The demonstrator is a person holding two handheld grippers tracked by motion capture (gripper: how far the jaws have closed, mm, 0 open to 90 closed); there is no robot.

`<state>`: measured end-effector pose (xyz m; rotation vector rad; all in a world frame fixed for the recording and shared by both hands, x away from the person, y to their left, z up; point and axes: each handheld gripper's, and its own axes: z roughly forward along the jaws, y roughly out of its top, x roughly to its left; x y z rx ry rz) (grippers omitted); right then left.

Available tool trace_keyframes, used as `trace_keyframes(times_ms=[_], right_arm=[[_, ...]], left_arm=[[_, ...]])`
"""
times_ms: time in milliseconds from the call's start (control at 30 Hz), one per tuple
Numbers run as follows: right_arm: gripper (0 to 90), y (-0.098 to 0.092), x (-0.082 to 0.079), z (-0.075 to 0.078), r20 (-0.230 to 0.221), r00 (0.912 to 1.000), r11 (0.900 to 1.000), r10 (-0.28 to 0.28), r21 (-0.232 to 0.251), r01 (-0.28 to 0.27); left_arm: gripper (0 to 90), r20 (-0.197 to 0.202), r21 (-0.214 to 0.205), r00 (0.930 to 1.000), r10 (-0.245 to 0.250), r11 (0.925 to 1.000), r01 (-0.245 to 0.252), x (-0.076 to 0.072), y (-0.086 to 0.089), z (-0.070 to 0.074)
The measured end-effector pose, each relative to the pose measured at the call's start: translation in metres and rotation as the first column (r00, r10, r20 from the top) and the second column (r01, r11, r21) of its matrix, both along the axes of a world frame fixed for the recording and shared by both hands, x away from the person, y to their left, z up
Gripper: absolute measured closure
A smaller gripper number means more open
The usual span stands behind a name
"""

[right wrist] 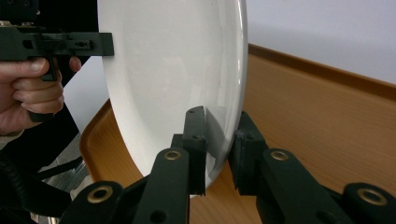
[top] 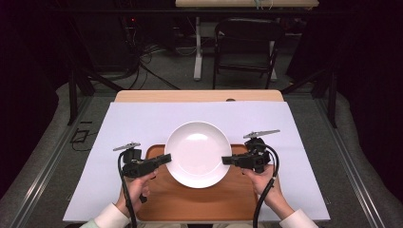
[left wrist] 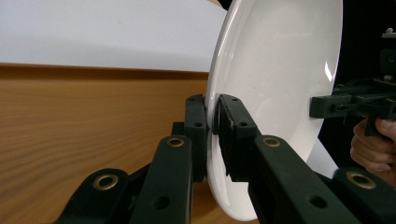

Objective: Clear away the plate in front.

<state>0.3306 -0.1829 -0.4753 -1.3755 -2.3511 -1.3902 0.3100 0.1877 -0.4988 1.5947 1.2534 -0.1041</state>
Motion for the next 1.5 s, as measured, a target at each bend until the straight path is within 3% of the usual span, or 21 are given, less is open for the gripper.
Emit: trace_keyframes(times_ms=[500, 733, 800, 967, 1067, 1500], right_arm=[[79.1, 0.005, -0.014, -0.011, -0.055, 0.9982, 0.9997, 0.023, -0.007, -0.023], [79.1, 0.007, -0.018, -0.019, -0.094, 0.9953, 0.9989, 0.025, -0.036, -0.029], [79.0, 0.008, -0.018, -0.021, -0.104, 0.9943, 0.9985, 0.023, -0.047, -0.028], [79.1, 0.009, -0.016, -0.029, -0.126, 0.9919, 0.9969, 0.013, -0.076, -0.023], [79.0, 0.011, -0.014, -0.034, -0.142, 0.9898, 0.9949, 0.009, -0.098, -0.023], [72.9, 0.016, -0.009, -0.043, -0.159, 0.9872, 0.9869, 0.007, -0.158, -0.033]], left_arm=[[81.5, -0.057, 0.019, 0.9983, -0.013, 0.9997, 0.014, -0.015, 0.005, -0.01], [80.6, -0.099, 0.064, 0.995, -0.016, 0.9977, 0.023, -0.017, 0.002, -0.02], [80.1, -0.105, 0.099, 0.9941, -0.026, 0.9944, 0.037, -0.017, 0.0, -0.023], [79.7, -0.135, 0.139, 0.9901, -0.039, 0.9887, 0.057, -0.015, -0.003, -0.029], [79.3, -0.13, 0.175, 0.9905, -0.045, 0.9822, 0.068, -0.014, -0.005, -0.031], [74.6, -0.142, 0.246, 0.9884, -0.055, 0.9651, 0.089, -0.012, -0.012, -0.039]])
